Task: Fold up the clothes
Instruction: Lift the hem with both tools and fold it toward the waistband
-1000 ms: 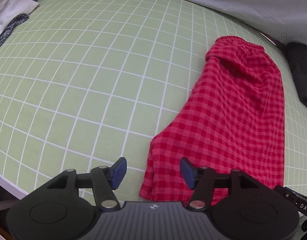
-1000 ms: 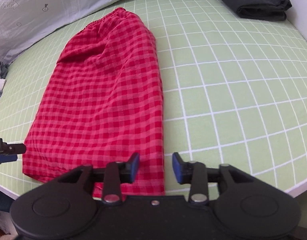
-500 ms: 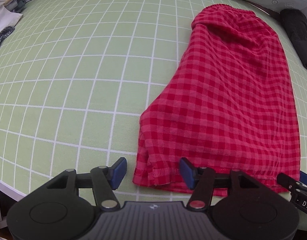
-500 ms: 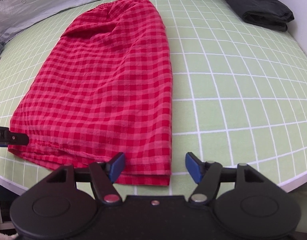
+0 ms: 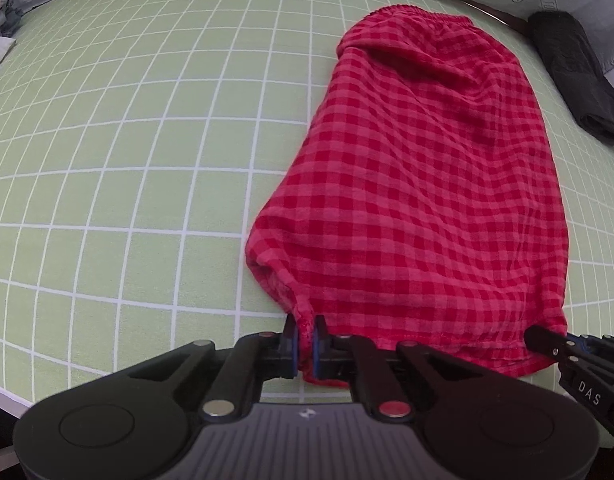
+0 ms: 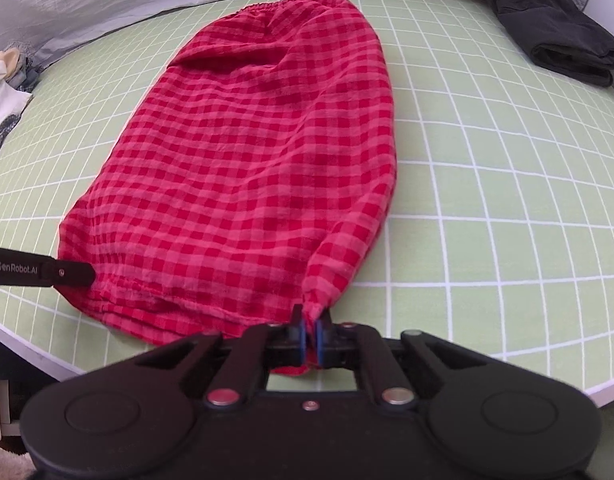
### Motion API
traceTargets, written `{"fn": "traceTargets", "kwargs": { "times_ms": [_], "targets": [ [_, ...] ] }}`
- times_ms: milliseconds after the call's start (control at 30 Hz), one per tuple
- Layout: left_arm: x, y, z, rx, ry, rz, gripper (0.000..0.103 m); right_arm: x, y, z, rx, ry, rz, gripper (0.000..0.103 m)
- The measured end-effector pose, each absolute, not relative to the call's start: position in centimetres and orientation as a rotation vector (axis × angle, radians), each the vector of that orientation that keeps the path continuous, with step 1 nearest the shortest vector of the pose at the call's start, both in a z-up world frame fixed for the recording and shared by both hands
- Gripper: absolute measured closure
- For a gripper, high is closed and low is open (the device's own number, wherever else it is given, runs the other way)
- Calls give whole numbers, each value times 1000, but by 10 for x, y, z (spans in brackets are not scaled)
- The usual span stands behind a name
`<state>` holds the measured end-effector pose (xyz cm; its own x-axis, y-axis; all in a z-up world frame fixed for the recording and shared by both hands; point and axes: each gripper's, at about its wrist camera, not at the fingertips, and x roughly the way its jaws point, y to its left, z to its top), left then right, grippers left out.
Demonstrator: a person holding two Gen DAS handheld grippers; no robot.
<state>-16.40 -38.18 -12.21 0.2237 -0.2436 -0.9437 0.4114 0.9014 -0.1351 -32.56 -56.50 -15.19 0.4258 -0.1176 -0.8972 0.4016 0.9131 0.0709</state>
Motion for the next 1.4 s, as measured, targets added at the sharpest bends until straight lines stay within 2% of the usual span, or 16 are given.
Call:
{"fn": "traceTargets", "kwargs": {
  "times_ms": [100,233,333,433,500,567,633,700,833,967,1100,1400],
  "targets": [
    [-153,-389,-117,133,1245,-467,97,-305,-568,-140,231,1019,-337,98],
    [-96,-427,-82,84,1095,-464,97,-250,-606,-102,172,857,-389,99],
    [-52,-455,-20,-7,930,-492,98,-220,-632,-41,155,665,-449,99],
    [-49,-457,72,-65,662,-569,97,-226,-637,32,127,433,-484,99],
    [-65,-445,113,-127,543,-621,97,-245,-632,71,94,294,-487,99],
    [-83,-429,112,-142,549,-628,97,-265,-621,76,70,269,-468,99],
    [-101,-413,109,-156,561,-634,97,-278,-611,48,85,358,-438,99],
    [-112,-403,66,-130,710,-596,97,-289,-603,8,119,485,-406,99],
    [-141,-364,-45,-167,1138,-465,97,-326,-589,-83,282,786,-365,99],
    [-178,-335,-86,-177,1321,-389,97,-361,-576,-111,399,923,-317,99],
    [-180,-338,-88,-187,1332,-384,97,-363,-578,-112,422,950,-298,99],
    [-130,-369,-37,-213,1148,-440,96,-318,-609,-69,409,830,-296,98]
  ]
}}
